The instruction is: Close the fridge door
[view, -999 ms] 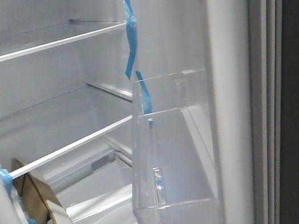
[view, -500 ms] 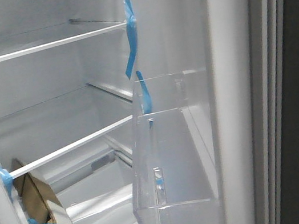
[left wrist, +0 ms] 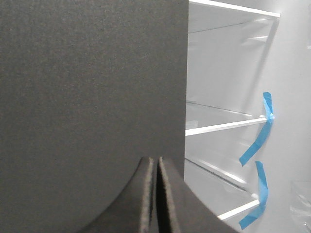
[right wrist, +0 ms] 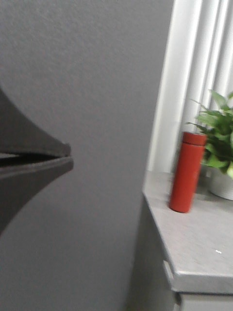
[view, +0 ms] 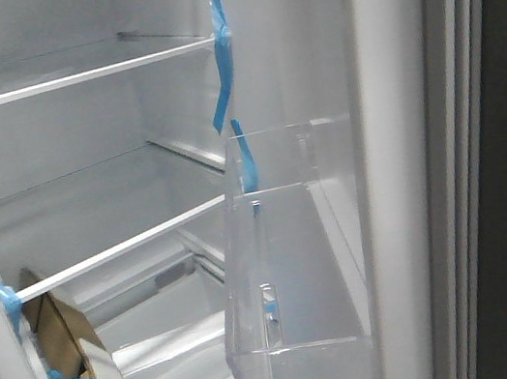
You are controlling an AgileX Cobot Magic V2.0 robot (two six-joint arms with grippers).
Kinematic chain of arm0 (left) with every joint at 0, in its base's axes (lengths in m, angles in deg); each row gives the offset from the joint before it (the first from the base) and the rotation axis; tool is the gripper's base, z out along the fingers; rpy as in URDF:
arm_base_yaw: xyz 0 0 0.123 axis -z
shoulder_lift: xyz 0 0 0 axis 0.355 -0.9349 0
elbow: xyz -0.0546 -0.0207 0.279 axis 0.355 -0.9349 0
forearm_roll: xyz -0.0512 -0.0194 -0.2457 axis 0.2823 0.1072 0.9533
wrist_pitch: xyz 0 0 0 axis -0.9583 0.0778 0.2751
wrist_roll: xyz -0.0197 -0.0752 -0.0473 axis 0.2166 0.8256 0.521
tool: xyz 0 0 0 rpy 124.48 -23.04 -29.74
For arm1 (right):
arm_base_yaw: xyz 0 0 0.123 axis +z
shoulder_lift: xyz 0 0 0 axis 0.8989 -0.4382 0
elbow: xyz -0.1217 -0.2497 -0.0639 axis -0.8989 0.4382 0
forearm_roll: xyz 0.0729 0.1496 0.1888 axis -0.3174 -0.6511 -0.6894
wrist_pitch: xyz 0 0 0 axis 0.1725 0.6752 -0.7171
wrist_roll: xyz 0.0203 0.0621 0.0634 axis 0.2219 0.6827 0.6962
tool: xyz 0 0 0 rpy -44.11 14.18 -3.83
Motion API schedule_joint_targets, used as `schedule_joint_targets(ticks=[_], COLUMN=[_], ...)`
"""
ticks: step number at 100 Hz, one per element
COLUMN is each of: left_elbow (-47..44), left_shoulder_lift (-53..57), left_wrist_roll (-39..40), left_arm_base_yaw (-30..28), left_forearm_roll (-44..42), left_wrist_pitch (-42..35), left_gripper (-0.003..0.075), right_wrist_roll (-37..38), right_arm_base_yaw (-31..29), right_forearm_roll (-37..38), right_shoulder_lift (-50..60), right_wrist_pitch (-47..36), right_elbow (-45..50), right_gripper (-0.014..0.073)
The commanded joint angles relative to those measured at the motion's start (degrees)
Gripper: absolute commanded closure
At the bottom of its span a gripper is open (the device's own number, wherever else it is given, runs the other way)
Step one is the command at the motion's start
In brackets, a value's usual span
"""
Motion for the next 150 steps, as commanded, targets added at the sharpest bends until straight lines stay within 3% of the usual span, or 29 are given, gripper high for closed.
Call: schedule_joint_targets(ticks=[1,20,52,108,125,150], left_elbow=[-2.0,-2.0,-2.0,-2.0,-2.0,-2.0], left_shoulder_lift=[0.6,0.6,0.6,0.6,0.6,0.6], left_wrist_roll=[0.2,0.2,0.2,0.2,0.2,0.2], left_arm_base_yaw=[0.5,0.5,0.5,0.5,0.5,0.5], left_forearm_roll=[0.2,0.2,0.2,0.2,0.2,0.2], left_wrist_pitch=[-4.2,-4.2,-4.2,-4.2,-4.2,-4.2], left_gripper=[0.0740,0.0740,0.0740,0.0740,0.0740,0.0740], right_wrist_roll=[0.2,0.2,0.2,0.2,0.2,0.2], right_arm_base_yaw=[-0.3,-0.3,0.9,19.3,23.2,27.4], right_forearm_roll=[-1.3,-6.4,-7.0,-1.6,6.2,23.4], right_shoulder_lift=[-0.2,-3.3,-8.3,-24.8,-31.0,-39.4], right_wrist_pitch=[5.0,15.8,23.9,8.8,4.7,-1.3], right_elbow=[-3.5,-6.1,-10.7,-28.2,-35.2,-46.8], right_gripper=[0.0639,0.0639,0.0639,0.0639,0.0639,0.0639])
